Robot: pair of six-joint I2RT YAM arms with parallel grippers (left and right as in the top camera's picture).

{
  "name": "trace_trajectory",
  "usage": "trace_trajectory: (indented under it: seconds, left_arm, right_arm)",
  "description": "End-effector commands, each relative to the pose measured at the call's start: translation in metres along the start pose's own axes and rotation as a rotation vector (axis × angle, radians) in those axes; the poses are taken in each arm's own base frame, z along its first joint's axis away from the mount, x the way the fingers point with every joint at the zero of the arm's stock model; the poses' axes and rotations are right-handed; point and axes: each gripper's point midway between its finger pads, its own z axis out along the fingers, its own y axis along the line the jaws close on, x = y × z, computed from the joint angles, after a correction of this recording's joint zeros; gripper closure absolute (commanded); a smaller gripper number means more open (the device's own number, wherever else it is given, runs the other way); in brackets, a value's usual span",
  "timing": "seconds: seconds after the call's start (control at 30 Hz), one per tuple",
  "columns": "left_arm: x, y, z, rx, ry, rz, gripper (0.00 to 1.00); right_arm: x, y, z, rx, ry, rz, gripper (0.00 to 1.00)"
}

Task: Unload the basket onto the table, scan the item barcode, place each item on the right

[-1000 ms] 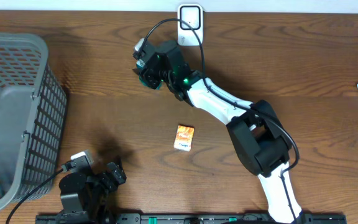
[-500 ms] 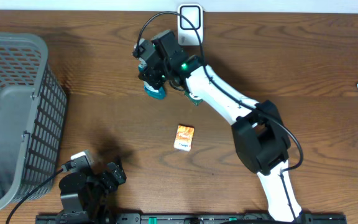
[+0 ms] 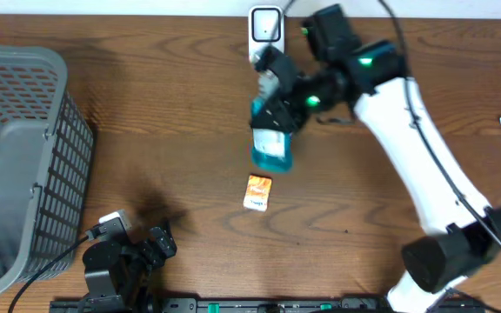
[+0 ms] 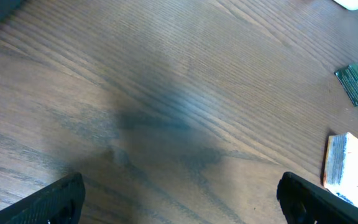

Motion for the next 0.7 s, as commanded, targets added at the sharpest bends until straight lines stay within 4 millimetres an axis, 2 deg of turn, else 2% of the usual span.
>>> trace_trajectory:
  seconds: [0.0, 0.1, 0.37, 0.53, 0.67]
  left_arm:
    - [0.011, 0.006, 0.003, -0.022, 0.038, -0.001, 0.02]
    - [0.011, 0.006, 0.003, -0.023, 0.038, -0.001, 0.02]
    - [0.011, 0.006, 0.003, -0.022, 0.038, -0.001, 0.02]
    - [0.011, 0.006, 0.003, -0.023, 0.038, -0.001, 0.02]
    - [0.011, 0.006, 0.003, -0.022, 0.038, -0.001, 0.02]
  right_arm:
    - [0.009, 0.065, -0.026, -0.322, -0.069, -0.185, 0.99]
    - [0.033, 0.089, -0.035, -0.426, -0.029, -0.234, 0.99]
    - [0.059, 0.112, -0.009, -0.535, 0.06, -0.206, 0.99]
    - [0.066, 0.117, 0.003, -0.548, 0.088, -0.226, 0.99]
    - [0.067, 0.101, 0.012, -0.463, 0.114, -0.284, 0.99]
